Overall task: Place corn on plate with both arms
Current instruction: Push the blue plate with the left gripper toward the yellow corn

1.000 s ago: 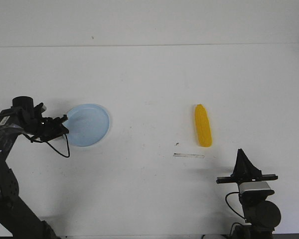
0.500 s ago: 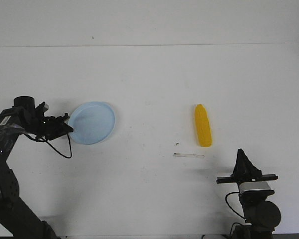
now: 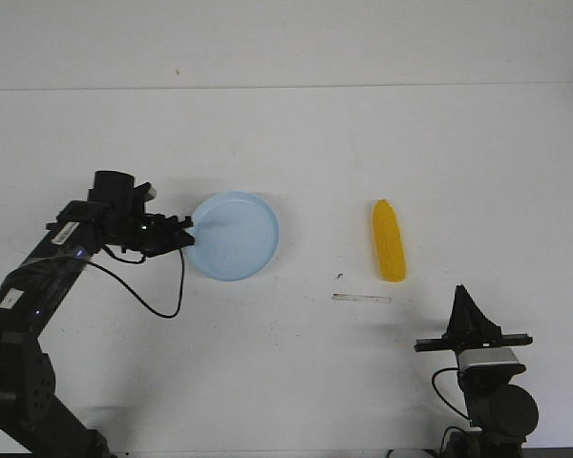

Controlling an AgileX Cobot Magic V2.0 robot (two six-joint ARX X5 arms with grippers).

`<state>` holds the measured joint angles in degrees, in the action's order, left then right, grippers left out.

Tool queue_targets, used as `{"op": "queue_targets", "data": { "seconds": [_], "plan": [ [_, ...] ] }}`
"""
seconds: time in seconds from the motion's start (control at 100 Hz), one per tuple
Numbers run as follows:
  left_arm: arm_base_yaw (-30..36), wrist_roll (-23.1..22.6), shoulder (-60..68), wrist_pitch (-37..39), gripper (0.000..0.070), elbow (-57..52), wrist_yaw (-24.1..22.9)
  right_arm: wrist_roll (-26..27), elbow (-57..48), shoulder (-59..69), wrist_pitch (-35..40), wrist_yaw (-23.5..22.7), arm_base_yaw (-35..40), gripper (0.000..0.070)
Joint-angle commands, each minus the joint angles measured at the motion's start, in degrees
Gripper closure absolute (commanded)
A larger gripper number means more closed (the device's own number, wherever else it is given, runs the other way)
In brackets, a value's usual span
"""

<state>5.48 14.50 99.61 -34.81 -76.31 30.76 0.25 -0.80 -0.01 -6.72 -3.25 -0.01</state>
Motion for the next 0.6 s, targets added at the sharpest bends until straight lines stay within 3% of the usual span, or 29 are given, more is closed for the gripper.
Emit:
{"op": "queue_targets", "data": {
  "seconds": [0.0, 0.31, 0.59],
  "plan": [
    [3.5, 5.9, 0.8, 1.6, 0.0699, -0.6, -2.5, 0.3, 0.1, 0.1, -0.5, 0.1, 0.0, 0.0686],
    [16.8, 14.6, 0.9, 5.1, 0.0699, -0.6, -9.9, 0.3, 0.1, 0.1, -0.5, 0.1, 0.0, 0.0687],
    [18.8, 16.3, 2.0, 4.9, 0.0699, -0.5, -11.3, 0.3, 0.1, 0.1, -0.6, 0.1, 0.0, 0.0687]
  ]
}}
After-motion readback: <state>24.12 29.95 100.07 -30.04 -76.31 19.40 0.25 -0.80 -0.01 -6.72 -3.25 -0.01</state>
